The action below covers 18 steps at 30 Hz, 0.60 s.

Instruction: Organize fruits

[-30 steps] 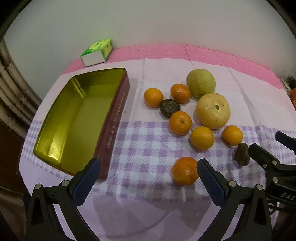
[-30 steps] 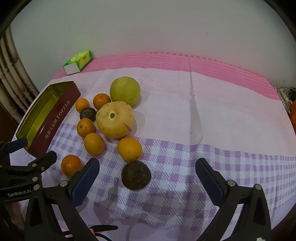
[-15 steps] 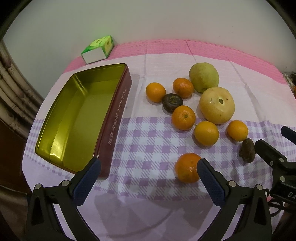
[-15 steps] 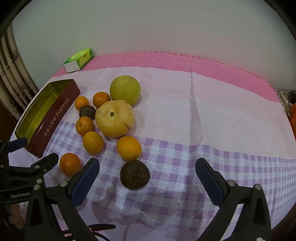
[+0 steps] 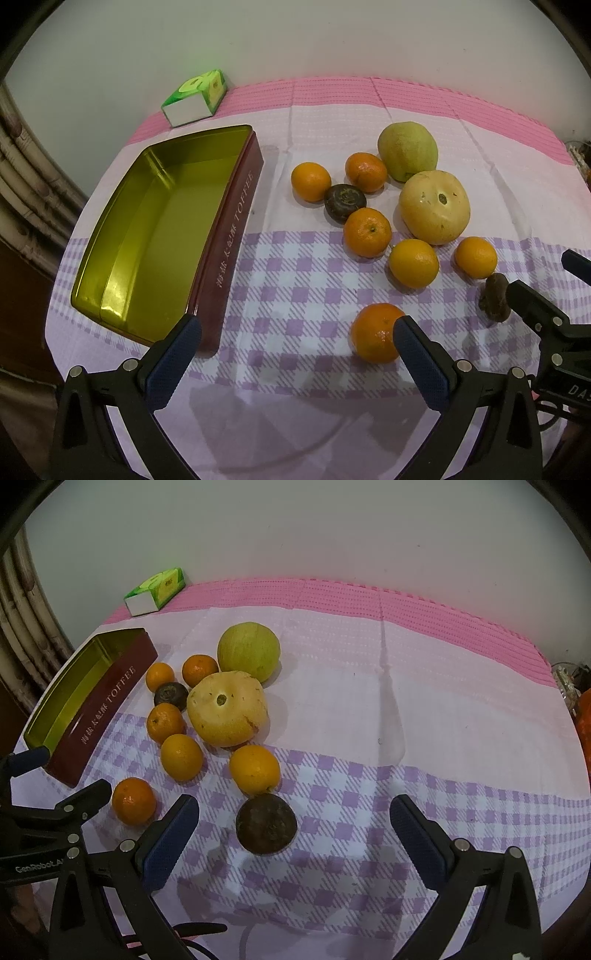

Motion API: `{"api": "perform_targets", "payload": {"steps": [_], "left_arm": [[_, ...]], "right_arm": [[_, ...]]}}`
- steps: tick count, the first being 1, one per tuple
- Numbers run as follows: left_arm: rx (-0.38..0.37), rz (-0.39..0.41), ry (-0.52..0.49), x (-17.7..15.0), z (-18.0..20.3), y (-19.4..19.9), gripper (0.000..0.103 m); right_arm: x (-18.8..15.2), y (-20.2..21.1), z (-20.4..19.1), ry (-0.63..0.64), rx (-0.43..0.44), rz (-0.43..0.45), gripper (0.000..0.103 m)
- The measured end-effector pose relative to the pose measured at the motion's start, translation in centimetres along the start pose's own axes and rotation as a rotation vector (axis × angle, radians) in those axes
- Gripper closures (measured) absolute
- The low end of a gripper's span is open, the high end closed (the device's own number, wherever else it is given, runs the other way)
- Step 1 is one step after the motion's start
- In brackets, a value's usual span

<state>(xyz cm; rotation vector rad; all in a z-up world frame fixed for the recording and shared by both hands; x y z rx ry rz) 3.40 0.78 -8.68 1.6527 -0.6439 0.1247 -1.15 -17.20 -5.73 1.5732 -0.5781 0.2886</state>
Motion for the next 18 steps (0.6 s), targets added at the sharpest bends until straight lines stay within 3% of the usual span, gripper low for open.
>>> {"api": "perform_targets", "payload": {"steps": [18], "left_arm": [[-0.001,-0.006,-0.011,-0.10,0.00,0.14,0.000]], "right_arm": [[-0.16,0.12,-0.23,0.009,0.019,-0.003,0.000]]}}
Point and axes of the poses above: each gripper's, at about its wrist camera, not at the fingertips, and y roughly against the way its jaws point, z to its right, x to its top, the point moved 9 cm from there along -y, roughly the way its jaws point, and after that the axes turned 11 degrees about -y, right-handed, at the moved point
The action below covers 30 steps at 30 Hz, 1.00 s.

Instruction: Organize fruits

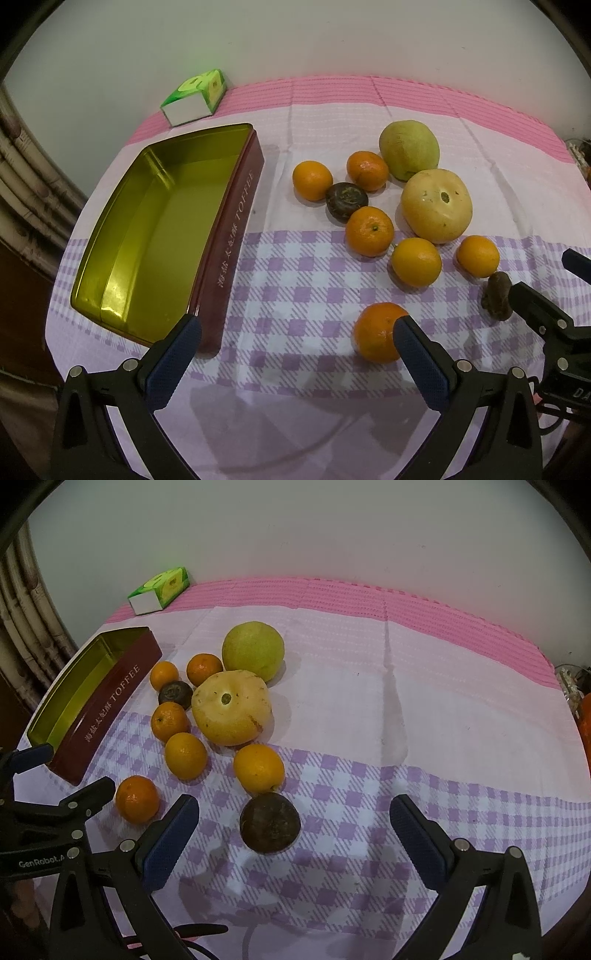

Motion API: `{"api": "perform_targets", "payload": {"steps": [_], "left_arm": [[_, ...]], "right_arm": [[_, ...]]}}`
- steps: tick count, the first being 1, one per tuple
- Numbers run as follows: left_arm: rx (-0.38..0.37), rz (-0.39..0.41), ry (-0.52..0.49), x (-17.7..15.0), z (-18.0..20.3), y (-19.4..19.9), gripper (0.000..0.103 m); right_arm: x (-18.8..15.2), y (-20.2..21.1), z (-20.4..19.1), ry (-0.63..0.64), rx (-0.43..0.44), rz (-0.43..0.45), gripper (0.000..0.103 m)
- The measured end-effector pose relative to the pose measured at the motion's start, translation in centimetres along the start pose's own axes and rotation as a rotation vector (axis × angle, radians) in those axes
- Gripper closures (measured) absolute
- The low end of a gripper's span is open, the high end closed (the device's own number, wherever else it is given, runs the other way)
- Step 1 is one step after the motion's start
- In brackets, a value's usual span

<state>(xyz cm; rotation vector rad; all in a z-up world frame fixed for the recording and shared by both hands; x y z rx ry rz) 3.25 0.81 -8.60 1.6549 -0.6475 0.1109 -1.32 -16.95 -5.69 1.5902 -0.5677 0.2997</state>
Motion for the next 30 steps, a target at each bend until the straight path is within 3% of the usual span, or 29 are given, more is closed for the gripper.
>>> {"api": "perform_targets", "payload": {"steps": [9,19,21,25,30], "left_arm": [[0.003,0.003,0.005,0.1,-0.4,0.1,0.000],[-0.006,0.007,0.004,0.1,-0.7,-0.1,0.000],[-0.012,0.010,-0.007,0.1,-0.5,-0.1,0.001],[-0.030,0.014,-0.026,0.1,0.1,-0.1,0.003],[-0.051,0.009,-0.041,0.0,0.7,-0.3,0.006]], "right_arm": [[-0.3,-0.1,-0.5,0.015,0.014,-0.006,0.002],[-1.1,-1.3,-0.2,-0.003,0.026,-0.055,0.011],[-1.5,-1.6,-0.4,0.000,0.032,-0.071,0.016],[-2.0,-2.3,-0.6,0.005,0.038,-0.098,0.042],[-2.4,-3.1,-0.5,-0.016,0.046,-0.122,0.049]]}}
Point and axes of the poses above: each gripper's, at about its wrist camera, not at the fingertips, and y roughly against the way its jaws point, z to its right, x to its top, the point moved 9 cm from there along -y, roughly the way its jaws point, and after that the axes turned 11 degrees about -y, right-handed, at the moved point
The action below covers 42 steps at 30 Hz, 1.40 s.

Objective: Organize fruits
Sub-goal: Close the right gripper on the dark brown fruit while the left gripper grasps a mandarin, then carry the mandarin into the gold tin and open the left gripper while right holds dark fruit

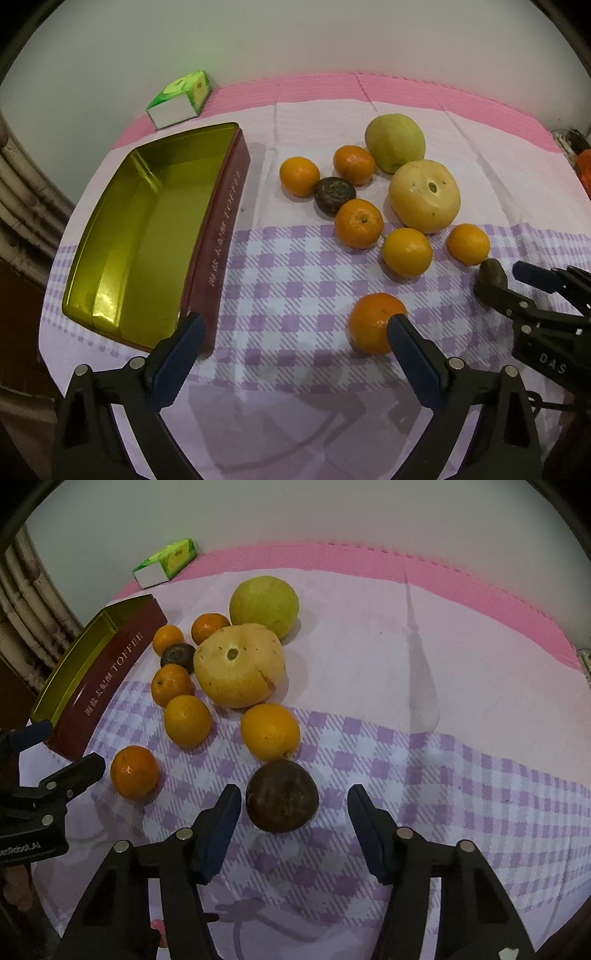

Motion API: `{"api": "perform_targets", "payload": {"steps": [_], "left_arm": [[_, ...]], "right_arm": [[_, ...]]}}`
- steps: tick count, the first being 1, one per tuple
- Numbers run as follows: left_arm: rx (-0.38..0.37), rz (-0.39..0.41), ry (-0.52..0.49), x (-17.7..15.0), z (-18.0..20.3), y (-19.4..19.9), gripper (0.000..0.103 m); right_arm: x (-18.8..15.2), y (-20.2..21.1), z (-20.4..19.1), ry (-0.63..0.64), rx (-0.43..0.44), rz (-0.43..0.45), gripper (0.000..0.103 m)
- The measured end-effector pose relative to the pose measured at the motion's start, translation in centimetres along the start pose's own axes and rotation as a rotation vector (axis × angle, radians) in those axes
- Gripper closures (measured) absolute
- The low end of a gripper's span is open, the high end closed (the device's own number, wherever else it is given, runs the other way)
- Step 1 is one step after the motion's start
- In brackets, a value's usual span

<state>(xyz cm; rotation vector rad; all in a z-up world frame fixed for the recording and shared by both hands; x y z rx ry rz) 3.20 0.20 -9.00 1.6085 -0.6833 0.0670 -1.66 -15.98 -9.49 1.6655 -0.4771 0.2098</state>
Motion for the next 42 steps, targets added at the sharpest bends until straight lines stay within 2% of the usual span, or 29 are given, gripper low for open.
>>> {"api": "perform_targets", "payload": {"steps": [7,19,28,34,37,42], "left_arm": [[-0.029,-0.005,-0.019,0.0,0.8,-0.2,0.013],[-0.103,-0.033,-0.084,0.2,3.2,-0.9,0.015],[-0.161,-0.085,-0.090,0.4,4.2,-2.8,0.030],[-0.193,-0.097,-0.087,0.6,4.2,-3.6,0.045],[-0.218,-0.102,-0.090,0.9,4.2,-4.1,0.061],[-0.213,-0.097,-0.087,0.9,3.9,-3.8,0.061]], "right_arm": [[-0.2,-0.8,-0.7,0.009,0.024,-0.019,0.063],[0.2,-0.6,0.7,-0.038,-0.005,-0.018,0.064],[0.5,-0.4,1.3,-0.063,-0.004,-0.012,0.064],[0.4,-0.2,1.4,-0.063,-0.004,-0.013,0.064],[0.4,-0.2,1.4,-0.063,-0.005,-0.013,0.064],[0.5,-0.2,1.5,-0.063,-0.006,-0.014,0.064]]}}
Point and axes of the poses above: each gripper's, at about its wrist camera, not at the fingertips, and y roughly against the way its jaws point, z to its right, x to its top, the point moved 9 cm from there along -y, roughly the way its jaws point, and after that the axes turned 11 degrees about -y, right-handed, at the moved point
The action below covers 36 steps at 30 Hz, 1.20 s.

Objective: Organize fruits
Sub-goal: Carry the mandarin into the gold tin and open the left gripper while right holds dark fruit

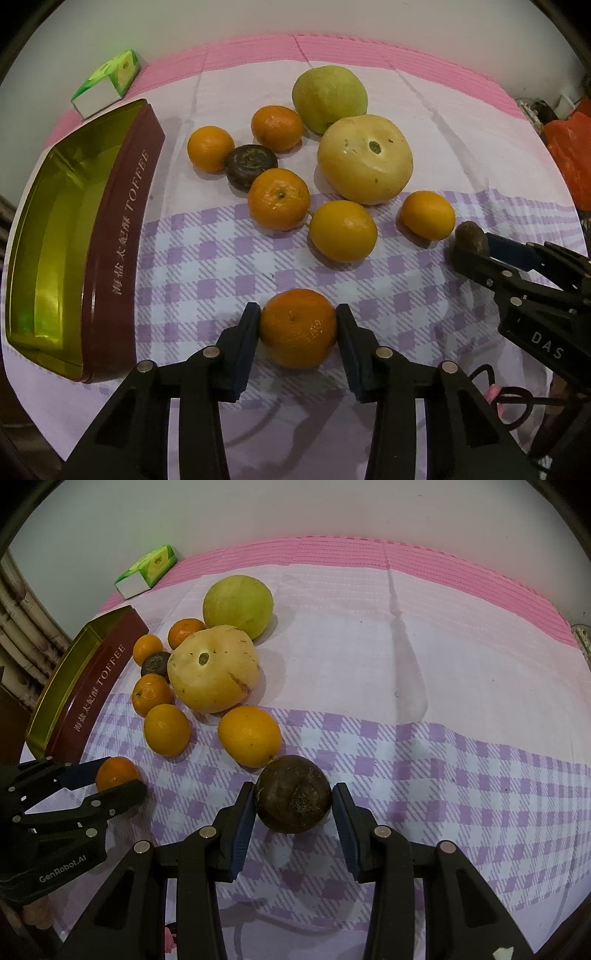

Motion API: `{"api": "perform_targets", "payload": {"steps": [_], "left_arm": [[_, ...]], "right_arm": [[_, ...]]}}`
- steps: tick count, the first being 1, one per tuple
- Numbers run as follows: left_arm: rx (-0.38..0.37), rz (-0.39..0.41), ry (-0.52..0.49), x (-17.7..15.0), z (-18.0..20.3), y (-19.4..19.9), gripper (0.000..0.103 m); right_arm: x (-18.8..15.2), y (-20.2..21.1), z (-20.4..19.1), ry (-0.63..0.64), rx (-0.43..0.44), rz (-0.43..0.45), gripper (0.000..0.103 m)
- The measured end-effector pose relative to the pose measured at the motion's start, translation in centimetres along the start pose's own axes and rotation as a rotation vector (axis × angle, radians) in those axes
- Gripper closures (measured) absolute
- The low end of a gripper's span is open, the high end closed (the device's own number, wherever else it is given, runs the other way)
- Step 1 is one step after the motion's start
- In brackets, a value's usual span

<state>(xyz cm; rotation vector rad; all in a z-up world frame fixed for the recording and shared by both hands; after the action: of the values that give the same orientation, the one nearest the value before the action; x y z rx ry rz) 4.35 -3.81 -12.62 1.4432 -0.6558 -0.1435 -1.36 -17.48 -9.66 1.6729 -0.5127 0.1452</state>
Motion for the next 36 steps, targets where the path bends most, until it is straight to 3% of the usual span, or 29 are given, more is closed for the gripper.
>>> {"api": "perform_targets", "payload": {"steps": [11,19,27,36], "left_arm": [[0.026,0.075,-0.002,1.3,-1.2,3.2,0.061],[0.169,0.179,0.072,3.4,-8.9,7.1,0.061],[0.296,0.148,0.212,1.5,-17.3,7.1,0.061],[0.330,0.108,0.267,0.2,-19.9,5.6,0.061]], "right_arm": [[0.1,-0.1,0.0,-0.004,-0.008,0.010,0.064],[0.2,0.1,0.2,-0.008,-0.013,0.018,0.064],[0.1,-0.2,0.2,-0.005,-0.018,0.009,0.064],[0.1,-0.5,0.1,0.000,-0.026,0.011,0.064]]}}
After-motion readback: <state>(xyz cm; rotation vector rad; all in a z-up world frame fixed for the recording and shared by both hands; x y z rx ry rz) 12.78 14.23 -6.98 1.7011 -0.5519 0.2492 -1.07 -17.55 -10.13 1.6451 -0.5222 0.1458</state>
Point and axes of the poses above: each gripper's, at about its wrist camera, not at the fingertips, and y roughly against the way its jaws point, z to its right, x to its top, the point moved 9 cm from there along -y, roughly the way its jaws point, and after that the axes turned 11 degrees about -y, right-handed, at the moved point
